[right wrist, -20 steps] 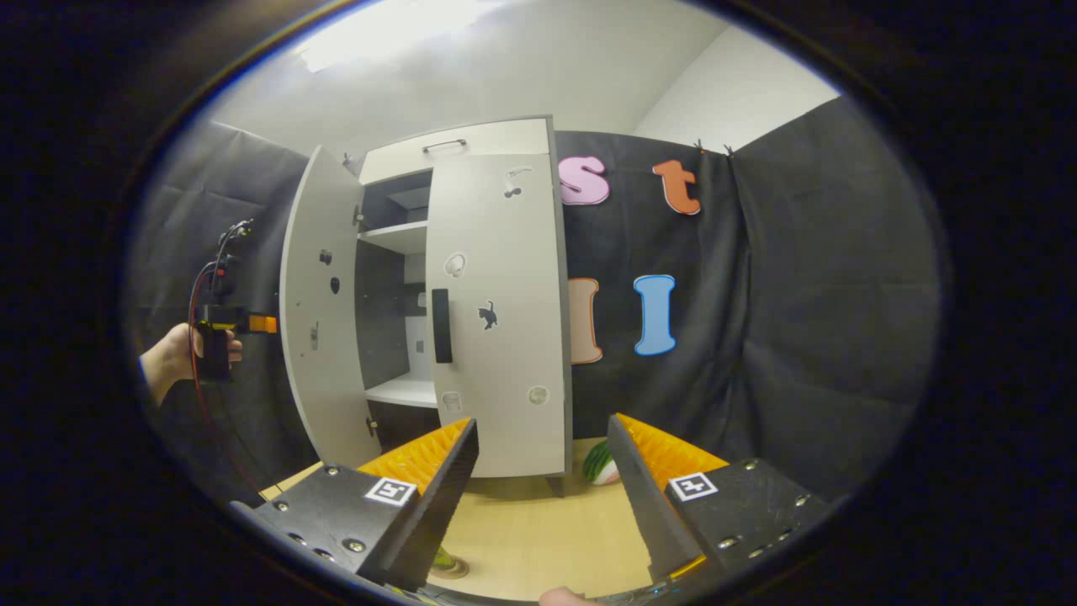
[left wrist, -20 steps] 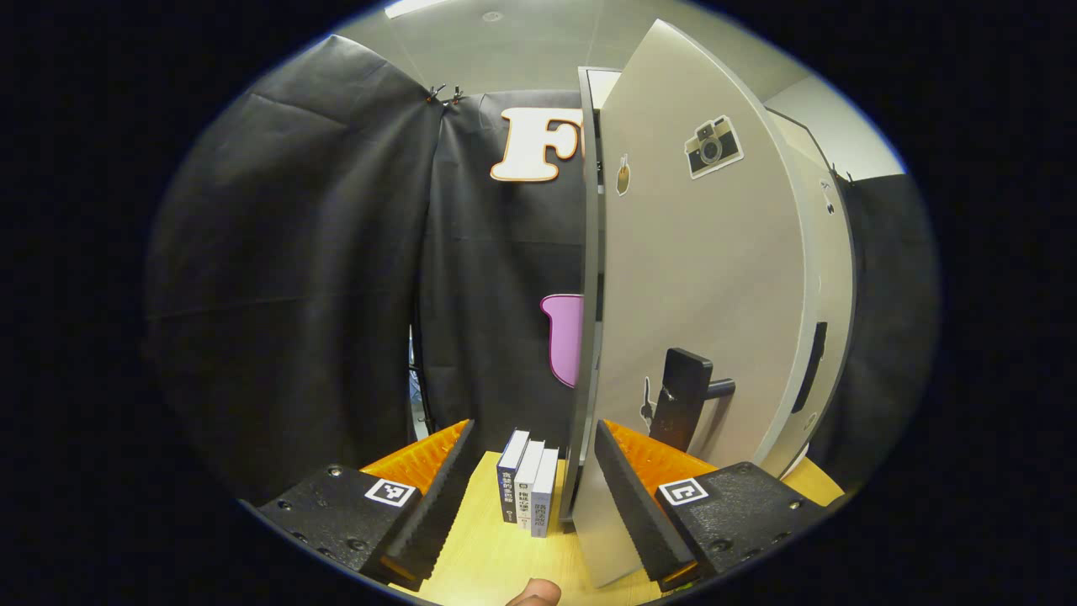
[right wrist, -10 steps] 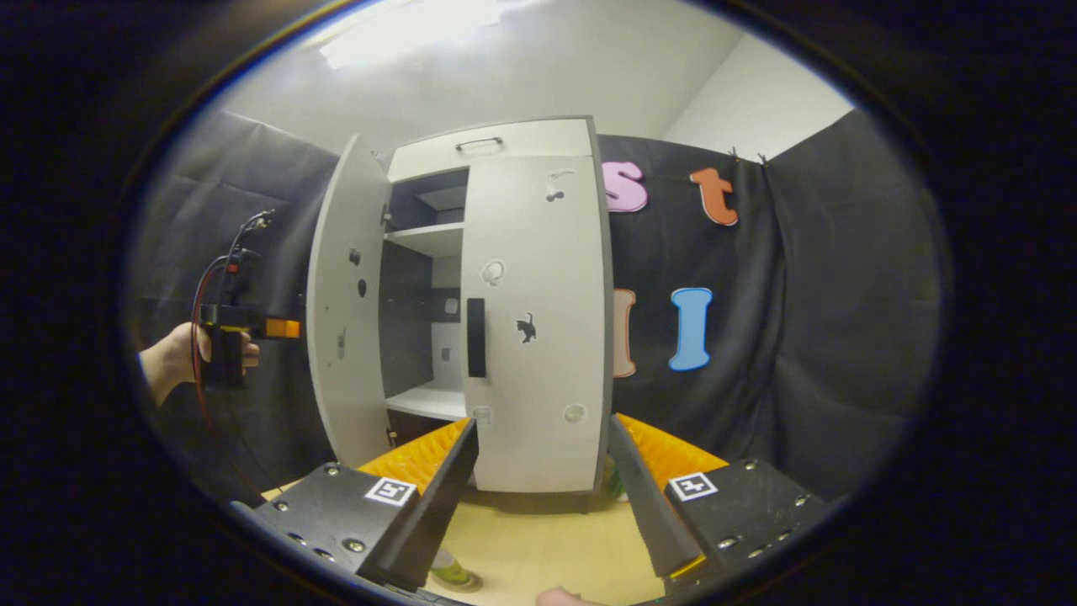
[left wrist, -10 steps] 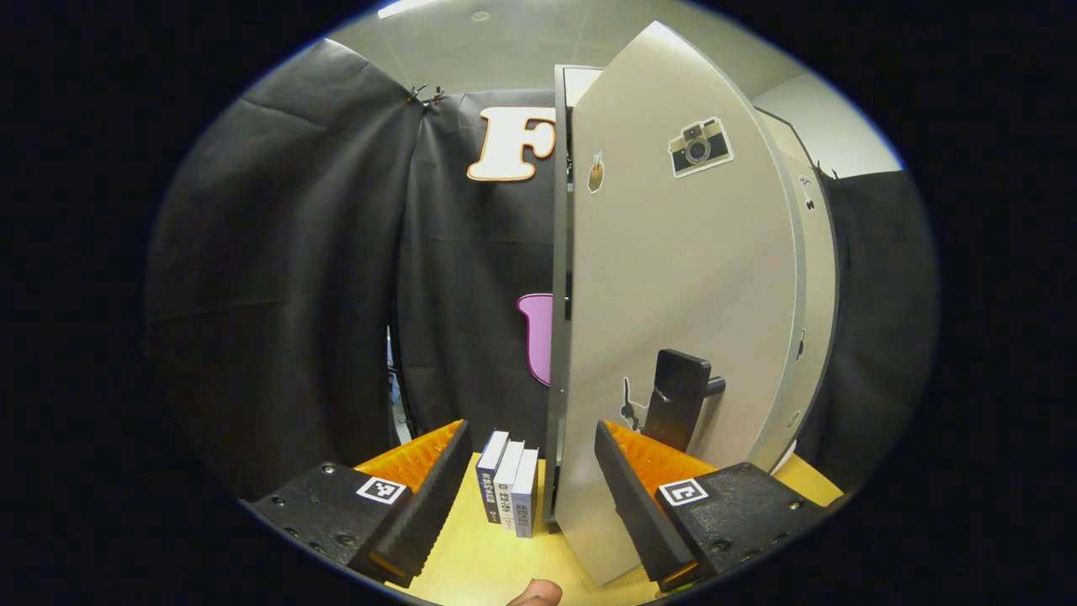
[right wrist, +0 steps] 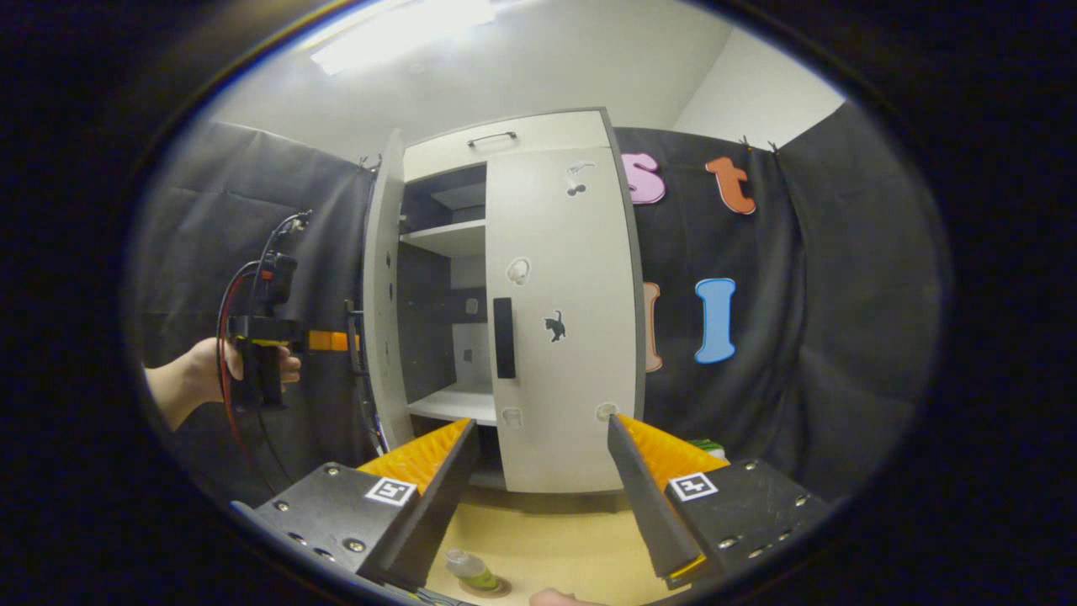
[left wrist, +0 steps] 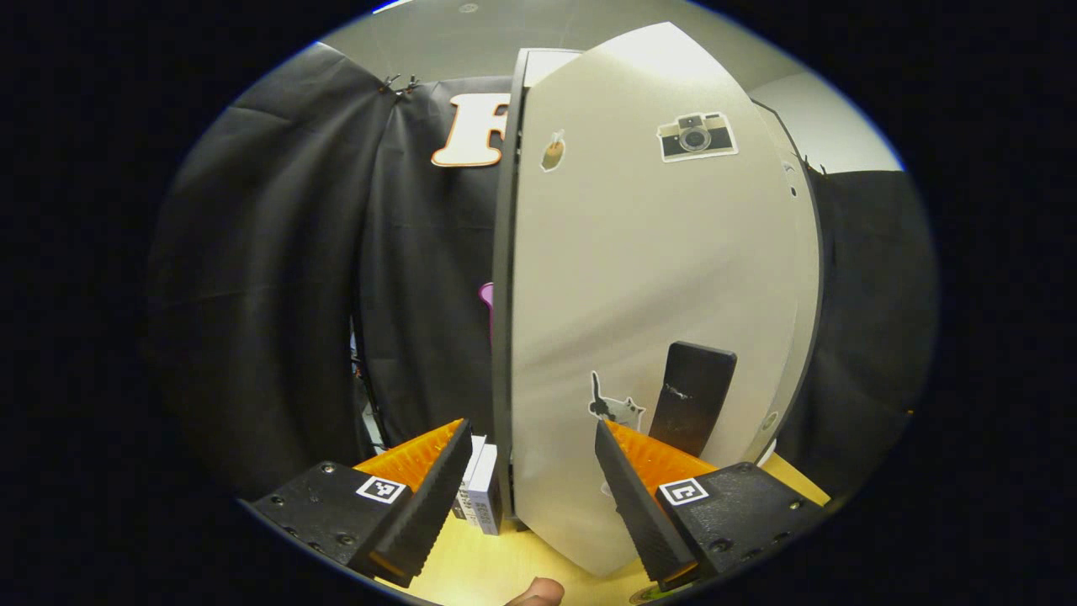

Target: Grasp the bottle in the cabinet with the left hand and place it on the coaster, then close the right door with the right hand and the left door with the left hand.

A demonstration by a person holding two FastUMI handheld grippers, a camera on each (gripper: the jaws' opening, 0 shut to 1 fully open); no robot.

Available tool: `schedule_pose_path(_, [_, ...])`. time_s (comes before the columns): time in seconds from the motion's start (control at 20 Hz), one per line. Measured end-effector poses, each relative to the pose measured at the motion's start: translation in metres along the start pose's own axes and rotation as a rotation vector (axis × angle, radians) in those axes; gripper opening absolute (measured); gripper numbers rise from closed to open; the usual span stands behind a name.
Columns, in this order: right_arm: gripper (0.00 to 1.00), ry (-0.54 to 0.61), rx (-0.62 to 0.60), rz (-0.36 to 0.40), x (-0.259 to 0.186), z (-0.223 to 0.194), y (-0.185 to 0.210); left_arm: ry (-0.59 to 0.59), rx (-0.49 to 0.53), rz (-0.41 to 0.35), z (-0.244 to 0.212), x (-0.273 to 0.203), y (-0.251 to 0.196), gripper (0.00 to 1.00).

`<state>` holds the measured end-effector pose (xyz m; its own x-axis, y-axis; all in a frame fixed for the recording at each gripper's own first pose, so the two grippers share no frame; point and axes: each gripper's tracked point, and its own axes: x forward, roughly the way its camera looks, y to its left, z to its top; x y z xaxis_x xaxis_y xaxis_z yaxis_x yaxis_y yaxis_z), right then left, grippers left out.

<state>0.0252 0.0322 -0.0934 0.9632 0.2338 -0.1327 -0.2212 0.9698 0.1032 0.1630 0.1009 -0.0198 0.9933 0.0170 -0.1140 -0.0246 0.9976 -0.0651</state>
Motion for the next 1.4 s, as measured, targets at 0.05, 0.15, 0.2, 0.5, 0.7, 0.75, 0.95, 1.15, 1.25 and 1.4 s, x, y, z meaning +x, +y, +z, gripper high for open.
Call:
schedule_pose_path(0.05, [0.91, -0.003, 0.002, -0.016, -0.002, 0.003, -0.006, -0.003, 0.007, -0.016, 0.000, 0.002, -0.009, 0.94])
schedule_pose_path(0.15, [0.94, 0.001, 0.009, -0.051, -0.008, 0.010, -0.017, -0.013, 0.018, -0.011, 0.004, 0.004, -0.021, 0.95])
schedule_pose_path(0.2, [0.94, 0.006, 0.013, -0.066, -0.011, 0.013, -0.021, -0.019, 0.022, -0.008, 0.005, 0.003, -0.028, 0.95])
schedule_pose_path(0.5, [0.94, -0.033, 0.029, -0.064, -0.024, 0.035, -0.024, -0.028, -0.012, -0.043, 0.005, -0.035, -0.060, 0.96])
schedule_pose_path(0.7, [0.91, -0.045, 0.005, -0.029, -0.036, 0.036, -0.010, -0.060, 0.008, -0.036, 0.014, -0.074, -0.066, 0.96])
schedule_pose_path(0.75, [0.94, -0.046, 0.000, -0.026, -0.039, 0.036, -0.007, -0.081, 0.014, -0.039, 0.018, -0.083, -0.068, 0.96])
schedule_pose_path(0.95, [0.93, -0.052, -0.002, -0.040, -0.042, 0.045, 0.006, -0.124, 0.047, -0.048, 0.032, -0.110, -0.068, 0.96])
schedule_pose_path(1.15, [0.93, -0.063, -0.015, -0.062, -0.032, 0.062, 0.017, -0.108, 0.024, -0.066, 0.033, -0.126, -0.065, 0.93])
schedule_pose_path(1.25, [0.93, -0.076, -0.024, -0.073, -0.026, 0.071, 0.025, -0.110, 0.026, -0.079, 0.035, -0.130, -0.062, 0.96])
schedule_pose_path(1.4, [0.93, -0.071, -0.032, -0.095, -0.021, 0.074, 0.035, -0.133, 0.042, -0.102, 0.039, -0.132, -0.058, 0.96])
